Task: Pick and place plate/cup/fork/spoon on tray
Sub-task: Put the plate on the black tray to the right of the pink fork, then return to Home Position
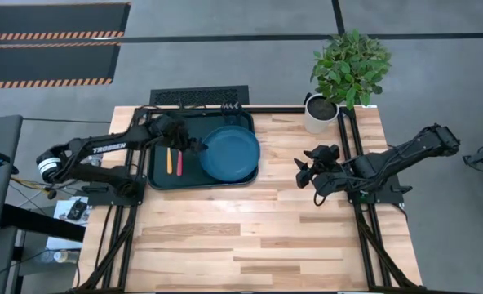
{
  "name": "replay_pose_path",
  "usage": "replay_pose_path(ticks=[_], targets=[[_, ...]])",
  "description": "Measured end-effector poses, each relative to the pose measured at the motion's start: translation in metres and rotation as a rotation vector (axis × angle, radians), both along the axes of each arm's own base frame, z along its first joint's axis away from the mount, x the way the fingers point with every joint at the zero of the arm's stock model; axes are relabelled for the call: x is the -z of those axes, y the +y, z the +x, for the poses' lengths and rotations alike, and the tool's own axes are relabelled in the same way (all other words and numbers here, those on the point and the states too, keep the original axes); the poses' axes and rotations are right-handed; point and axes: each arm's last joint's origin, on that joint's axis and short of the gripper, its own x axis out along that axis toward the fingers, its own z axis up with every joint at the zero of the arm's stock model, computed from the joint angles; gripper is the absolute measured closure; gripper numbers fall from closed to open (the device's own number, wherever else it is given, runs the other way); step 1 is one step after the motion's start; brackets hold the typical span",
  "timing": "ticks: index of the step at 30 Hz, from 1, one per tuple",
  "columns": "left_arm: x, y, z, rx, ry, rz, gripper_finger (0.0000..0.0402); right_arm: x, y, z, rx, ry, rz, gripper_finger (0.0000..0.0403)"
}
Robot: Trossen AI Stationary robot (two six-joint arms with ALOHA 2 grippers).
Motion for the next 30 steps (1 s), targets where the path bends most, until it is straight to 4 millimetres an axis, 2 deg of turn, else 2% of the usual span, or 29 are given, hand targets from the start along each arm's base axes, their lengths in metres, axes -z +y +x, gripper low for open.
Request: replay_pose_path(ticks=[4, 8, 12, 16, 19, 21, 25, 28, 30], targets=[[-0.027, -0.003, -0.007, 0.008, 0.022, 0.096, 0.0125, 0.000, 0.000, 0.000, -0.028, 0.042, -0.031, 0.0163], [-0.037, -0.012, -0.025, -0.040, 0.149, 0.159, 0.0125, 0.000, 0.000, 0.001, -0.031, 0.036, -0.020, 0.0163], [-0.051, -0.026, -0.047, -0.037, 0.180, 0.229, 0.0125, -0.004, 0.004, 0.005, -0.049, -0.035, 0.001, 0.0163], [-0.074, -0.048, -0.066, 0.025, 0.020, 0.322, 0.0125, -0.022, 0.012, 0.012, -0.095, -0.160, -0.086, 0.0163], [-0.096, -0.069, -0.085, 0.089, -0.150, 0.466, 0.0125, -0.044, 0.008, 0.002, -0.127, -0.235, -0.146, 0.0163], [-0.106, -0.081, -0.101, 0.050, -0.246, 0.557, 0.0125, -0.054, -0.001, -0.009, -0.107, -0.270, -0.160, 0.0163], [-0.102, -0.098, -0.133, -0.048, -0.446, 0.690, 0.0125, -0.049, -0.019, -0.036, -0.061, -0.368, -0.143, 0.0163], [-0.080, -0.105, -0.144, -0.055, -0.572, 0.682, 0.0125, -0.034, -0.029, -0.049, -0.131, -0.545, -0.092, 0.0163], [-0.064, -0.106, -0.142, -0.049, -0.643, 0.654, 0.0125, -0.020, -0.033, -0.054, -0.221, -0.682, -0.105, 0.0163]])
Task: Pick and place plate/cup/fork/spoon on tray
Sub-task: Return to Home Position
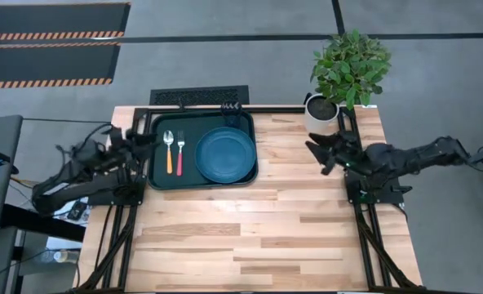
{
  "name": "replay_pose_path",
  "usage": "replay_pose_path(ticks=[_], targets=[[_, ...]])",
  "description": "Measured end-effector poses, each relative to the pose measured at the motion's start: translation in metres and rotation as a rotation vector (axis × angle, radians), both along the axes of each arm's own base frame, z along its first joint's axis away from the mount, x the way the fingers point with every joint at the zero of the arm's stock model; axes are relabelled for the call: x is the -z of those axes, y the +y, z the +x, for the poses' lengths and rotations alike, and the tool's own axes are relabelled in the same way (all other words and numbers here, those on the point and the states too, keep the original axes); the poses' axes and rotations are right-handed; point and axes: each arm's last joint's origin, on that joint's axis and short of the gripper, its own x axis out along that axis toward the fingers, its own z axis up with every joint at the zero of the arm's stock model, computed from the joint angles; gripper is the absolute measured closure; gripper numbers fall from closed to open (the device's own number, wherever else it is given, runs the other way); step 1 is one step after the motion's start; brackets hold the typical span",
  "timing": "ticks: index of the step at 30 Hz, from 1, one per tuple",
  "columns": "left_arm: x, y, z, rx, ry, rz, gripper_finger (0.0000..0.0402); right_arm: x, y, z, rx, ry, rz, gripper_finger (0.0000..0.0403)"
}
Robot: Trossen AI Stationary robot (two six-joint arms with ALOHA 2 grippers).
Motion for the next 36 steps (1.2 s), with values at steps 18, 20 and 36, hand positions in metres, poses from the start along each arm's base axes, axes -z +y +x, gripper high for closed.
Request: replay_pose_path(ticks=[18, 20, 36], targets=[[0.020, -0.003, 0.037, 0.158, 0.000, 0.056, 0.0125, 0.037, -0.036, -0.069, 0.241, -0.138, 0.005, 0.0163], [0.020, -0.004, 0.037, 0.170, 0.006, 0.067, 0.0125, 0.032, -0.036, -0.074, 0.247, -0.078, 0.015, 0.0163], [0.036, -0.020, 0.037, 0.318, 0.180, 0.111, 0.0125, 0.117, -0.045, -0.041, 0.349, 0.027, 0.182, 0.0163]])
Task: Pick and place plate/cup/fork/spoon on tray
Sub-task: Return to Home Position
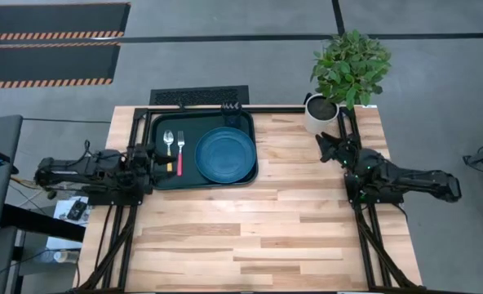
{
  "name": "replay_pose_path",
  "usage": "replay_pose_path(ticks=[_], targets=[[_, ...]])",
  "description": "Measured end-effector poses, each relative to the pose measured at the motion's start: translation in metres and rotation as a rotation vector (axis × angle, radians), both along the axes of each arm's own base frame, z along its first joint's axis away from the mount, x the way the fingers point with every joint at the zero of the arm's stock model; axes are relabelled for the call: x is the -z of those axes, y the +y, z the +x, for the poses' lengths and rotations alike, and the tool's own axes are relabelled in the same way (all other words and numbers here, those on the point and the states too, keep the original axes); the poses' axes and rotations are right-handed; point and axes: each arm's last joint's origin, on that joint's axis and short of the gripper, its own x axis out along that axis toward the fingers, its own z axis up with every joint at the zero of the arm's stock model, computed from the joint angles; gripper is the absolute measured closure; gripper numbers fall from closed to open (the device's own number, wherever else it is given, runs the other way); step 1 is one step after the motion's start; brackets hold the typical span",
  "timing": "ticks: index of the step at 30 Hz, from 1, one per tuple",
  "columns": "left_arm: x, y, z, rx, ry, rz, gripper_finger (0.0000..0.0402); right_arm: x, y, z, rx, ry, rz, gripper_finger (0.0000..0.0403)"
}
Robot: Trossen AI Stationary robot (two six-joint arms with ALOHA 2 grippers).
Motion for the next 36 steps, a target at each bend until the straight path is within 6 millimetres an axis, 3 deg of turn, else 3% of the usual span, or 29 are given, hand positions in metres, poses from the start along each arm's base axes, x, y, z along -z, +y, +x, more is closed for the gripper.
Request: replay_pose_path(ticks=[6, 9, 13, 15, 23, 26, 30, 36], targets=[[-0.001, -0.005, -0.008, 0.077, 0.003, 0.004, 0.0125, 0.001, 0.000, 0.000, -0.003, -0.018, 0.025, 0.0163], [0.004, -0.002, -0.019, -0.026, 0.038, 0.018, 0.0125, 0.001, 0.000, 0.000, -0.003, -0.016, 0.025, 0.0163], [0.018, 0.000, -0.016, -0.115, 0.125, 0.050, 0.0125, 0.001, 0.000, 0.000, -0.004, -0.015, 0.026, 0.0163], [0.024, -0.003, -0.011, -0.049, 0.109, 0.076, 0.0125, 0.001, 0.000, 0.000, -0.004, -0.016, 0.026, 0.0163], [0.055, -0.023, 0.004, 0.482, 0.010, 0.191, 0.0125, 0.001, 0.000, 0.000, -0.004, -0.017, 0.027, 0.0163], [0.055, -0.027, 0.005, 0.589, -0.051, 0.203, 0.0125, 0.002, 0.000, 0.000, -0.004, -0.016, 0.028, 0.0163], [0.054, -0.027, 0.004, 0.610, -0.080, 0.267, 0.0125, 0.002, 0.000, 0.000, -0.004, -0.016, 0.027, 0.0163], [0.056, -0.025, 0.004, 0.521, -0.021, 0.212, 0.0125, 0.002, 0.000, 0.000, -0.004, -0.016, 0.027, 0.0163]])
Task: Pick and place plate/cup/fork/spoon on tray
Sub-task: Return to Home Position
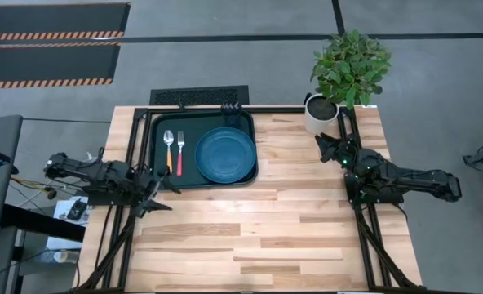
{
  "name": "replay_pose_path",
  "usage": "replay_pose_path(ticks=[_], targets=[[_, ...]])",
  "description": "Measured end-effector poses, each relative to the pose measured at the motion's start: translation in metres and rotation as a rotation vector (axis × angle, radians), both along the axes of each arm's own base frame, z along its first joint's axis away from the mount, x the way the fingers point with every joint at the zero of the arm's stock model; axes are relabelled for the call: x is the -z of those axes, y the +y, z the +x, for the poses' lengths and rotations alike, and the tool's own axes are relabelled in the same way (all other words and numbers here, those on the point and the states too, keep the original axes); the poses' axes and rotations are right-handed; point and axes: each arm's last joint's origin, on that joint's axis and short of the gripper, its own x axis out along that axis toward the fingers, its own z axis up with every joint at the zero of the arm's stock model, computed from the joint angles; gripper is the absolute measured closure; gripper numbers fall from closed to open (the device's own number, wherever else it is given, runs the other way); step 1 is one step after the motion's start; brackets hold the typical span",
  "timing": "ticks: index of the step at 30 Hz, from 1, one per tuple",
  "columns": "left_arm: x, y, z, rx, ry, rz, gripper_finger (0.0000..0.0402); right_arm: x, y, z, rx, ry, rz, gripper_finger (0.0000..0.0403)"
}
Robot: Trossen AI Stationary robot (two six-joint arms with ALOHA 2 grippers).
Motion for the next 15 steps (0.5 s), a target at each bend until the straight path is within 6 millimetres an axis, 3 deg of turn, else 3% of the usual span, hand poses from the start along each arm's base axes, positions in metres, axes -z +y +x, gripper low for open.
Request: replay_pose_path(ticks=[15], targets=[[0.0011, 0.0039, 0.0013, -0.143, 0.015, -0.009, 0.0125, 0.0000, 0.0000, 0.0000, 0.000, 0.001, -0.001, 0.0163]])
